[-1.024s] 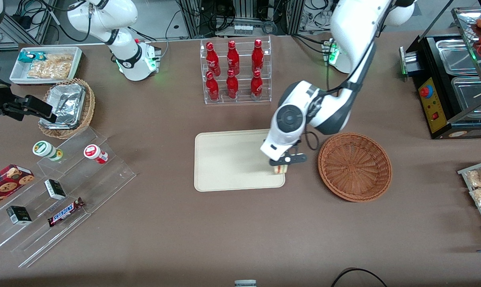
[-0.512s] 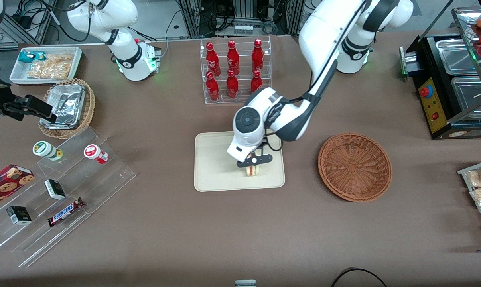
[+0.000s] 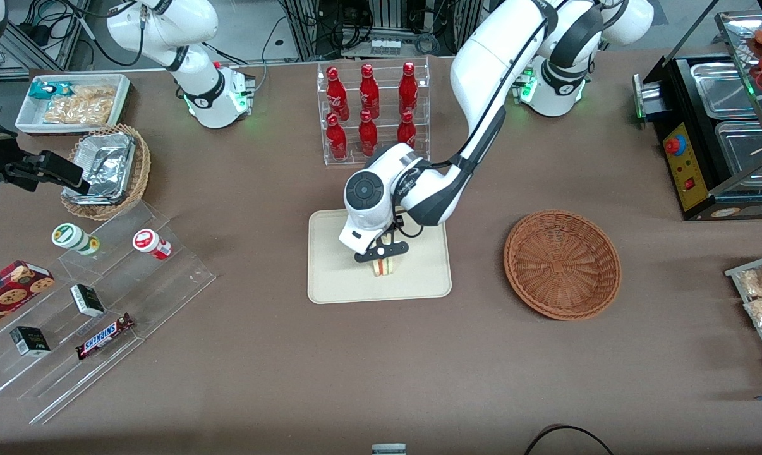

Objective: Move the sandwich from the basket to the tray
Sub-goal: 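Lower the sandwich onto the tray and open the left gripper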

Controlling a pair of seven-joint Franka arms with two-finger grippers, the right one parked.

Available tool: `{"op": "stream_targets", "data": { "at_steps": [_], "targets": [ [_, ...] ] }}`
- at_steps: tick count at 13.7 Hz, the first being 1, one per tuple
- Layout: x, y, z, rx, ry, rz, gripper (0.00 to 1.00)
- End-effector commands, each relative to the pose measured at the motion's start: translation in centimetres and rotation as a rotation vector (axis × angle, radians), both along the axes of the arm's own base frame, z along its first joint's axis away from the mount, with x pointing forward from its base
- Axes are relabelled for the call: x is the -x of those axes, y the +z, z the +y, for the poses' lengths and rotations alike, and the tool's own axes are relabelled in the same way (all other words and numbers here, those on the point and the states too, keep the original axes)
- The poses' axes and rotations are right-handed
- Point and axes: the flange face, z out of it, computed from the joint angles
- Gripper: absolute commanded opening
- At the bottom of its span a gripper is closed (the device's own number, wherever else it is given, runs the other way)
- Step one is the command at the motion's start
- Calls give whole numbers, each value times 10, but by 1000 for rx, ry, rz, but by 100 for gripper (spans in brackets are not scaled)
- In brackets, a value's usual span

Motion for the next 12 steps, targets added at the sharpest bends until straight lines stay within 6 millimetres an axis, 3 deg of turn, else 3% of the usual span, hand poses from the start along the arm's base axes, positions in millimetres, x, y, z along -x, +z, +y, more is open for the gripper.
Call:
{"op": "stream_targets", "data": {
  "at_steps": [1, 3, 7, 8, 12],
  "targets": [
    [-6, 7, -4, 10, 20, -7, 100],
    [-9, 19, -1, 14, 26, -16, 100],
    [-9, 79, 8, 21, 18, -44, 100],
    [-10, 92, 15, 4, 12, -42, 100],
    [-32, 127, 76, -86, 47, -22, 100]
  ]
}}
